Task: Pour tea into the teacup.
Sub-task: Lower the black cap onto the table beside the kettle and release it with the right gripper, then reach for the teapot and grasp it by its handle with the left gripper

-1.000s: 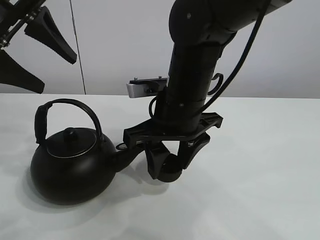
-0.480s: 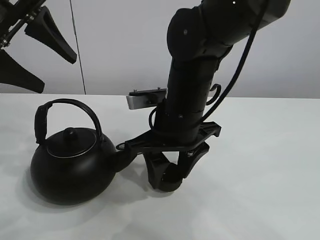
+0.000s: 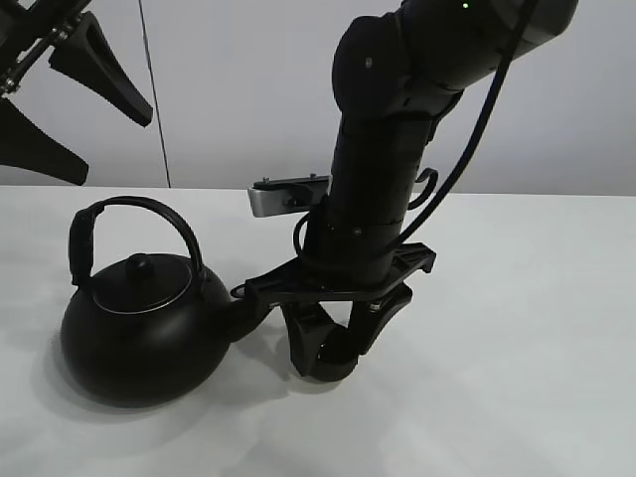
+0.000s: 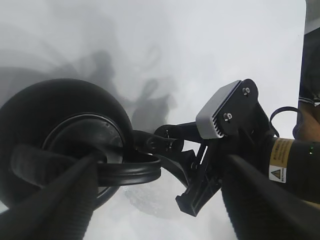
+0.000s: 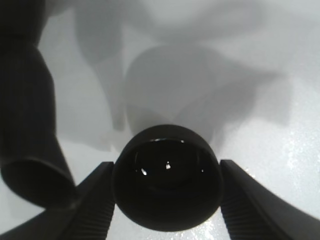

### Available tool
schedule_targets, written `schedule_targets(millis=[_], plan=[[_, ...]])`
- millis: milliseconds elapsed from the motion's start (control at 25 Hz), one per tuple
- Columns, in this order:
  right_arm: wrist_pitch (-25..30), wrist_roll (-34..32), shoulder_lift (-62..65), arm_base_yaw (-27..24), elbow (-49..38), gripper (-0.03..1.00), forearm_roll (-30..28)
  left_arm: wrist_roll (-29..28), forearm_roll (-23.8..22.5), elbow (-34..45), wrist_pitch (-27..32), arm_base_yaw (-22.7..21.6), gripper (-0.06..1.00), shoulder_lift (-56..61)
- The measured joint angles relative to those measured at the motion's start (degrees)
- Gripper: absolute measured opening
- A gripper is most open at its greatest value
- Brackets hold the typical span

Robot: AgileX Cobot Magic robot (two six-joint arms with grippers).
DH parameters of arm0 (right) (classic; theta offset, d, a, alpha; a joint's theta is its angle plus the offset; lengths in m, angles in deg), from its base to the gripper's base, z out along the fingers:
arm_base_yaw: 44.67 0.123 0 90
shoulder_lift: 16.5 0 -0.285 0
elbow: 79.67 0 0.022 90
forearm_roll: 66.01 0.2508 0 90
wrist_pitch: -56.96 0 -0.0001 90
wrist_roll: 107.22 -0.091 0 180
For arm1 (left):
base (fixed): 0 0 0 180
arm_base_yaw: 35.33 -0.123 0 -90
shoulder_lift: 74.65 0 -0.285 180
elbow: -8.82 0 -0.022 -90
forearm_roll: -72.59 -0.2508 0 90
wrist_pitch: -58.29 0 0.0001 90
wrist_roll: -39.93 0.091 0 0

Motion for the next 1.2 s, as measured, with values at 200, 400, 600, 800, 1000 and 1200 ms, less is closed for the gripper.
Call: schedule_targets(millis=[200, 400, 600, 800, 1000, 1200], plan=[[0.05, 0.0, 0.0, 0.0, 0.0, 0.4, 0.18, 0.0, 0.0, 0.0, 0.0, 0.0, 0.51, 0.0], [0.05, 0.2, 0.0, 0.0, 0.0, 0.42, 0.18, 0.0, 0.0, 0.0, 0.0, 0.0, 0.51, 0.0], [0.34, 0.64, 0.0, 0.0, 0.0, 0.5, 0.2, 0.0, 0.0, 0.0, 0.0, 0.0, 0.51, 0.0], [0.47, 0.86, 0.39, 0.0, 0.0, 0.51, 0.49, 0.0, 0.0, 0.0, 0.0, 0.0, 0.51, 0.0], [2.1, 0.86, 2.87, 0.0, 0.0, 0.51, 0.65, 0.0, 0.0, 0.0, 0.0, 0.0, 0.51, 0.0], [2.45, 0.91, 5.92, 0.0, 0.0, 0.51, 0.6, 0.0, 0.0, 0.0, 0.0, 0.0, 0.51, 0.0]])
